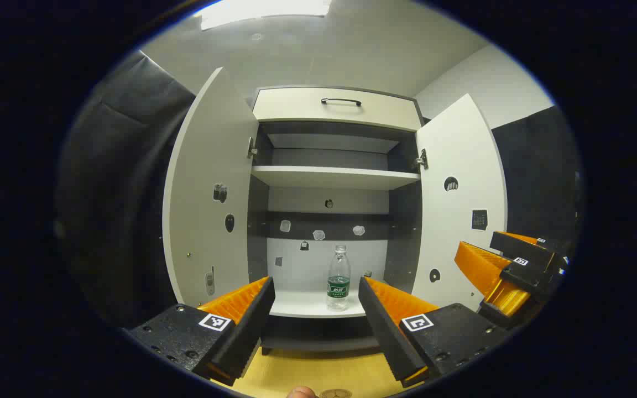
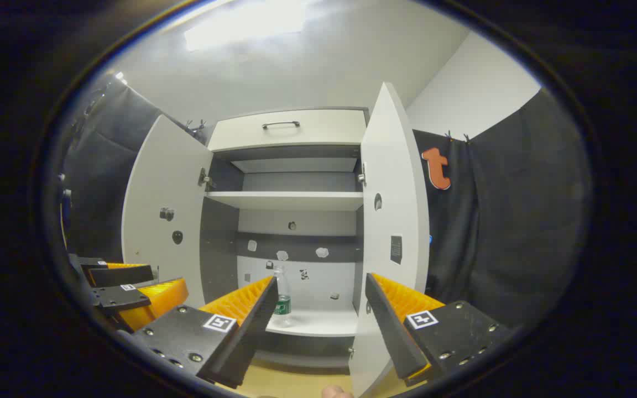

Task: Grasp the bottle in the cabinet with the left hand and place it on the coaster, then close the right door with the right hand and the left door with the left hand.

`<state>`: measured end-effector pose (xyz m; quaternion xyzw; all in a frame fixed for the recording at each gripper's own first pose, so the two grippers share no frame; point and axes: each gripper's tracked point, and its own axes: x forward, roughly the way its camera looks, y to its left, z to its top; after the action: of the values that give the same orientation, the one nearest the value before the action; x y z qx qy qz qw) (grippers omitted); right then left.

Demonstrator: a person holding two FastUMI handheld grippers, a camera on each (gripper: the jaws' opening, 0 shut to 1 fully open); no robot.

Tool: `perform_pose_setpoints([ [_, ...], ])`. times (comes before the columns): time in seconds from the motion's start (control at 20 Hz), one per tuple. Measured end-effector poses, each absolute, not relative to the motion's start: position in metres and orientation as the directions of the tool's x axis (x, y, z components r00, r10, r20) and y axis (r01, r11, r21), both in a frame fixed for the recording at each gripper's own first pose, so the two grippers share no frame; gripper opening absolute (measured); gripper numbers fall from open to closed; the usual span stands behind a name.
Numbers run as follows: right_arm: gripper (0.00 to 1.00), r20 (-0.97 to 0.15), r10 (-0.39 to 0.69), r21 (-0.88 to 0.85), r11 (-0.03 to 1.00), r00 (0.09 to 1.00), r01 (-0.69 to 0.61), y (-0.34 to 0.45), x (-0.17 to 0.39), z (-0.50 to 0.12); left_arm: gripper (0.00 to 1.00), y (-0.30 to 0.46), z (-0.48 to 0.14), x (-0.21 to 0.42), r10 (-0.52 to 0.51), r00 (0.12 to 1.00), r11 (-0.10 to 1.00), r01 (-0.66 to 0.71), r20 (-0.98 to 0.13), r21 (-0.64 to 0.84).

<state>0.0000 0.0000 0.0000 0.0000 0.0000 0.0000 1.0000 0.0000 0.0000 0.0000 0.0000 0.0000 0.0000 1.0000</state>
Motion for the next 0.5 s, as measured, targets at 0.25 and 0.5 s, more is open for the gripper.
perform_pose_setpoints([
  [0.25, 0.93, -0.003, 0.012, -0.003, 1.0, 1.0, -0.012, -0.0001, 0.0019, -0.0002, 0.96, -0.0015, -0.0044, 0.0002, 0.006, 1.0, 1.0, -0.006, -0.009, 0.01],
  [0.5, 0.93, -0.01, 0.019, 0.006, 1.0, 1.0, -0.019, -0.0018, 0.0043, 0.0003, 0.96, -0.0011, -0.008, 0.0013, 0.01, 1.0, 1.0, -0.01, -0.02, -0.004],
])
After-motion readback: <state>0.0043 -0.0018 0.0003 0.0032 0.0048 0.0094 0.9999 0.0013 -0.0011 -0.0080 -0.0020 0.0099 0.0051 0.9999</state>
